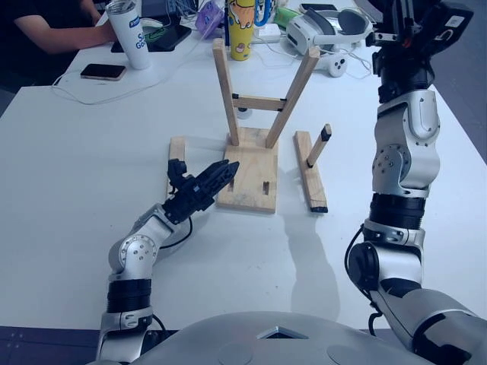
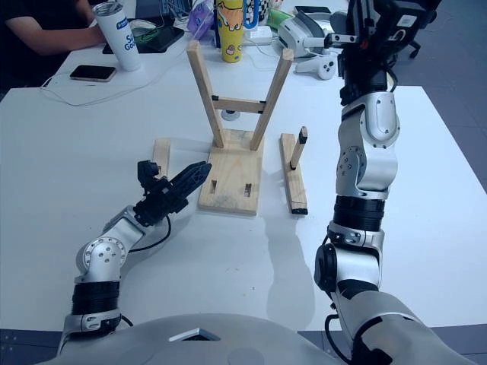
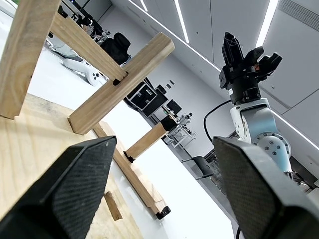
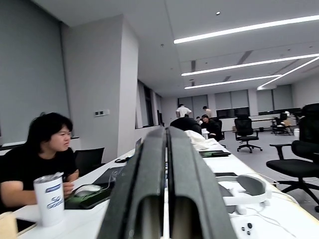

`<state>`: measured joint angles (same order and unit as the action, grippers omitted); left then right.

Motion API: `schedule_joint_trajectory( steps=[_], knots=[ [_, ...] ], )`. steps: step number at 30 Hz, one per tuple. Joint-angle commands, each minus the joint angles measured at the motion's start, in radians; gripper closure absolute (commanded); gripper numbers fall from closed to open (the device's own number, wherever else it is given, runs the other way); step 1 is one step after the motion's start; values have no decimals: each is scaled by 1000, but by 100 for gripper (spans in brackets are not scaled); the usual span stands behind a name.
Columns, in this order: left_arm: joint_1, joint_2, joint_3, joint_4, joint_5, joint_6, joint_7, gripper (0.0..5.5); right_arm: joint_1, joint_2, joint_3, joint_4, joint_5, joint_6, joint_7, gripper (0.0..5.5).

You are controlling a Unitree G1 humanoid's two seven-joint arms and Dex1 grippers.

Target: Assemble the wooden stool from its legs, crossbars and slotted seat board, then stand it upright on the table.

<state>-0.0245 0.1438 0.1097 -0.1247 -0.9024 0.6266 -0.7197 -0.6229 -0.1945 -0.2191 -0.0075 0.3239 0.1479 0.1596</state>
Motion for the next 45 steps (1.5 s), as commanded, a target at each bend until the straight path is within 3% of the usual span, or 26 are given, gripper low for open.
schedule_joint_trajectory(
  steps=[1, 7, 10, 23, 26, 30, 39, 45],
  knots=[
    [-4, 8, 14, -1, 5, -9, 7, 193, 46, 29, 45, -50, 2, 31, 7, 549],
    [-13, 17, 27, -18, 2, -5, 20, 193, 170, 35, 54, 233, -33, 296, -69, 549],
    [-21, 51, 77, -11, -13, -7, 20, 193, 242, 32, 97, 289, -19, 343, 10, 549],
    [16, 1, 16, 3, 15, -12, 25, 193, -4, -63, 4, 166, -58, -50, 19, 549],
    [27, 26, -39, 22, 87, -51, -17, 193, -88, -104, 13, 83, -63, -49, 40, 549],
    [24, 10, -16, 33, 95, -82, -7, 193, -54, -95, 56, -10, 21, 93, 112, 549],
    [32, 0, -8, 44, 119, -138, -7, 193, 453, -216, 251, -462, 183, 426, 316, 549],
    [75, -13, -14, -4, 108, -129, 18, 193, 716, -165, 263, -498, 107, 423, 204, 464]
  ],
)
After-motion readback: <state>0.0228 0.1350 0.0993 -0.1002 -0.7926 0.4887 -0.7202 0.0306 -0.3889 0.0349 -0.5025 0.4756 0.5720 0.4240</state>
